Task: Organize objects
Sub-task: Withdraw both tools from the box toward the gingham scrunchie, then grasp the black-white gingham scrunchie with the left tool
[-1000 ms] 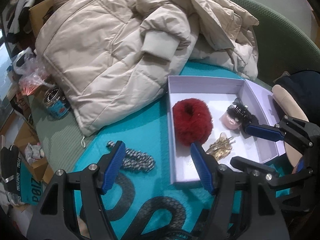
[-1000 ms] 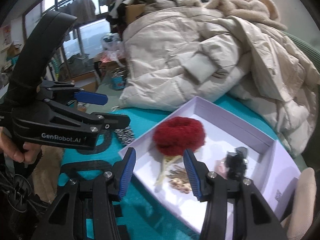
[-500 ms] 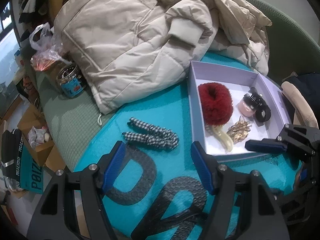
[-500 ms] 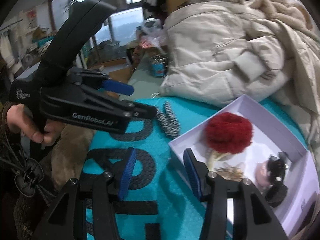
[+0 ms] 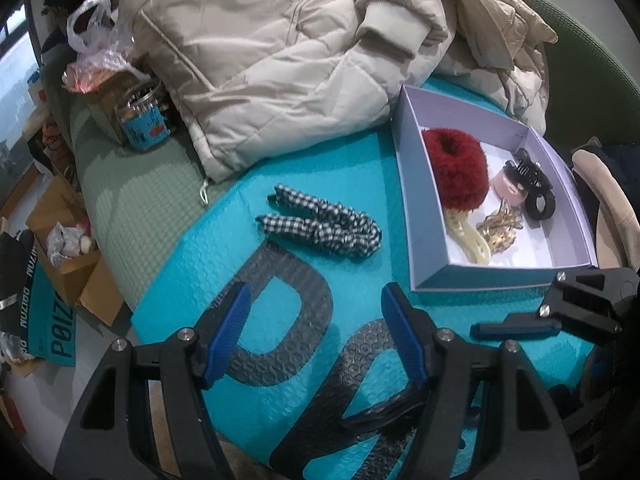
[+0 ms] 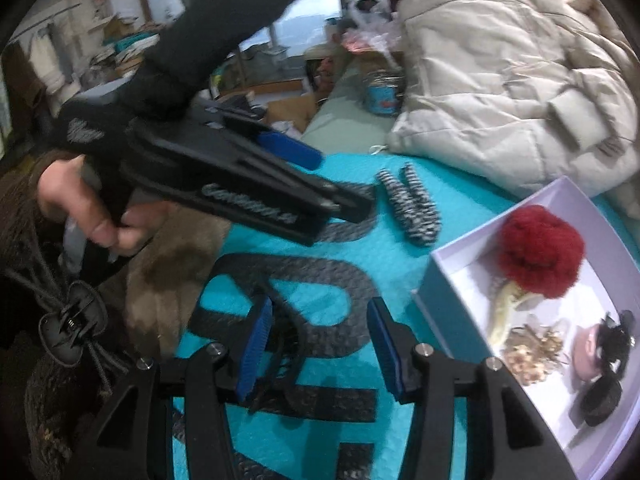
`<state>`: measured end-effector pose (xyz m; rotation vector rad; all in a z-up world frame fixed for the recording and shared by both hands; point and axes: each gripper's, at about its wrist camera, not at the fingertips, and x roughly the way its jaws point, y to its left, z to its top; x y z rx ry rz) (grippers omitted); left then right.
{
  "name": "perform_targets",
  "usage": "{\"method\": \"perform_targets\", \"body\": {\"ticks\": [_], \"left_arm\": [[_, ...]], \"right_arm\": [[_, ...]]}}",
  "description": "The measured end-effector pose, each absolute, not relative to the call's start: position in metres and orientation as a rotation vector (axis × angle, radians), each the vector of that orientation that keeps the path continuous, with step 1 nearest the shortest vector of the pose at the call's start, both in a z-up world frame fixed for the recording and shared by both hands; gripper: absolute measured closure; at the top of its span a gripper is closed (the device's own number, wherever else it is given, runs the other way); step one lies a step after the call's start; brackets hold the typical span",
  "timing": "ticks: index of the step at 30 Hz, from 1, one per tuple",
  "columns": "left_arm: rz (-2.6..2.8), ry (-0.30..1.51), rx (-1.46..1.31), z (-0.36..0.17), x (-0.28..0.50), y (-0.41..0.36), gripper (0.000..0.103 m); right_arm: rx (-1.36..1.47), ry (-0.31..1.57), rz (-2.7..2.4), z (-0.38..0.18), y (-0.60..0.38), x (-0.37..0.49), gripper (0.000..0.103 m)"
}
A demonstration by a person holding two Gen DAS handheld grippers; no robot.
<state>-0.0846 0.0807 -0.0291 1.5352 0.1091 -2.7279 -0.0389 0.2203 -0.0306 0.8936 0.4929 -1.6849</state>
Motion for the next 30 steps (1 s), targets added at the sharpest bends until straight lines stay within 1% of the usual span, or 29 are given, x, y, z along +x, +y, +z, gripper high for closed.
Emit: {"method": "perform_targets", "body": {"ticks": [6, 14, 15, 17, 21, 27, 30], "left_arm": [[-2.716, 0.144, 1.577, -0.047, -0.088, 0.077, 0.037], [-2.707, 0.166, 1.588, -0.057, -0.101, 0.073, 0.037], [-2.705, 0.166, 1.589, -0.058, -0.103, 0.073, 0.037], [-2.702, 0.166, 1.594, -0.06, -0.108, 0.073, 0.037], [-2.693, 0.164, 1.602, -0.065, -0.118, 0.073, 0.037], [-2.7, 0.163, 1.585, -0.064, -0.132, 0.074, 0.037], [-2.7, 0.174, 1.571, -0.062, -0.14, 0.073, 0.032]], "right_arm": [[0.918, 0.527, -1.641, -0.042, 0.212, -0.03, 0.053], [0.967, 0.556, -1.645, -0.057, 0.209, -0.034, 0.053], [0.97, 0.562, -1.649, -0.058, 0.208, -0.036, 0.055], [0.976, 0.572, -1.652, -0.062, 0.208, -0.037, 0.061], [0.981, 0.591, -1.677, -0.064, 0.208, -0.04, 0.081], [1.006, 0.571, -1.712, -0.068, 0.215, -0.05, 0.082], [1.019, 0.555, -1.717, -0.07, 0.217, -0.055, 0.082]]}}
